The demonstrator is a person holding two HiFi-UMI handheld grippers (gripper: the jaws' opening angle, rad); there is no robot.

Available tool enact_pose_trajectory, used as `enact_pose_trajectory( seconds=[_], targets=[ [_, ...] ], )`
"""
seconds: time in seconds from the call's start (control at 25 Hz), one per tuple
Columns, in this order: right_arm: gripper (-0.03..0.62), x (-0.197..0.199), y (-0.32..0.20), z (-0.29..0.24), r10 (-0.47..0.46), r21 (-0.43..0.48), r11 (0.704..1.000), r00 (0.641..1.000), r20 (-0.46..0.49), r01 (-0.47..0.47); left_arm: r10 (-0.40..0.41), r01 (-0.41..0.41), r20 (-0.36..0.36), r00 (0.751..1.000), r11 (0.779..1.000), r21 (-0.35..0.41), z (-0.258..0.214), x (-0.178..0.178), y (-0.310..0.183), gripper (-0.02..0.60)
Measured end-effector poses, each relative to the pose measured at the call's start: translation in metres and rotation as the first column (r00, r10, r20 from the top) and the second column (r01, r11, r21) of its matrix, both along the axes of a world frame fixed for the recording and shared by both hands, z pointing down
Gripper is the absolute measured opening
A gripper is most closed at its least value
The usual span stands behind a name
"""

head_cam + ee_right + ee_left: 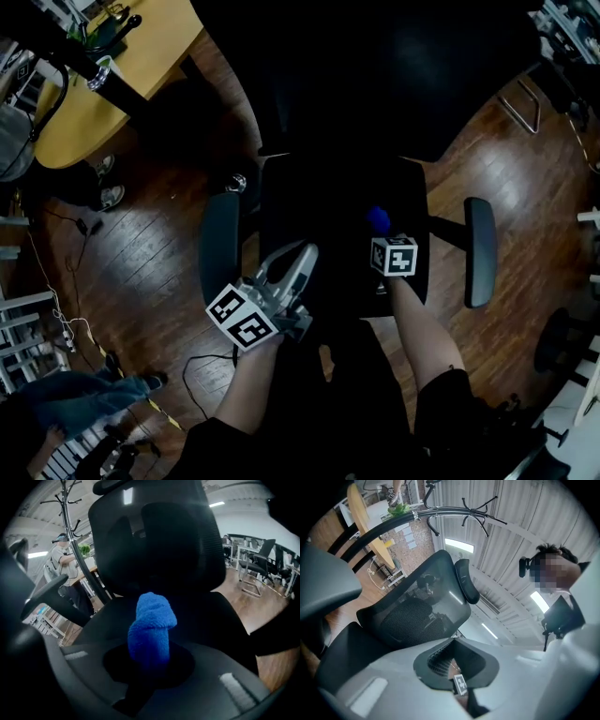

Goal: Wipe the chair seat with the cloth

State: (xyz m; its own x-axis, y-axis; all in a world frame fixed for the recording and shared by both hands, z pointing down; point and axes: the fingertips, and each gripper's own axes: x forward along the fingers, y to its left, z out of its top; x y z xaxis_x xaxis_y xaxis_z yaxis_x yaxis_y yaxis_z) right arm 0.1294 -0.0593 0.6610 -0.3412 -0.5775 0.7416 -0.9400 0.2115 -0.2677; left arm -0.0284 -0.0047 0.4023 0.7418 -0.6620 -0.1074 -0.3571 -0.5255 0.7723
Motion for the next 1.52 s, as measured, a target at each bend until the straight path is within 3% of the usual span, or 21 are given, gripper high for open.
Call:
enact_pose_trajectory(
  seconds=[0.24, 0.48, 0.64, 0.8, 1.12, 1.52],
  targets=[
    [0.037, -0.095, -0.083, -0.019, -0.164, 0.044, 0.986, 0.986, 0.043, 0.162, -0.077, 0.077, -0.006, 0.997, 0.997, -0.025, 0.002, -0.023, -0.017, -0.006],
    [0.037, -0.182, -0.125, 0.001, -0.279, 0.043, 0.960, 0.955, 0.096, 0.276, -0.126, 0.125, -0.017, 0.992, 0.991, -0.048, 0.011, -0.044, -0.033, -0.006],
    [0.037, -0.217, -0.134, 0.014, -0.295, 0.039, 0.955, 0.943, 0.152, 0.293, -0.131, 0.130, -0.021, 0.991, 0.990, -0.056, 0.014, -0.046, -0.034, -0.006],
    [0.037, -0.228, -0.131, 0.028, -0.306, 0.013, 0.951, 0.939, 0.157, 0.308, -0.137, 0.136, -0.015, 0.990, 0.989, -0.063, 0.015, -0.049, -0.036, -0.006],
    [0.037, -0.171, -0.134, 0.041, -0.218, -0.005, 0.975, 0.968, 0.123, 0.220, -0.121, 0.121, 0.007, 0.993, 0.990, -0.072, 0.023, -0.042, -0.043, -0.006],
    [0.037, -0.001, -0.127, 0.046, -0.010, -0.042, 0.999, 1.000, 0.006, 0.010, -0.034, 0.036, 0.033, 0.999, 0.997, -0.072, 0.028, -0.012, -0.053, -0.006]
  ],
)
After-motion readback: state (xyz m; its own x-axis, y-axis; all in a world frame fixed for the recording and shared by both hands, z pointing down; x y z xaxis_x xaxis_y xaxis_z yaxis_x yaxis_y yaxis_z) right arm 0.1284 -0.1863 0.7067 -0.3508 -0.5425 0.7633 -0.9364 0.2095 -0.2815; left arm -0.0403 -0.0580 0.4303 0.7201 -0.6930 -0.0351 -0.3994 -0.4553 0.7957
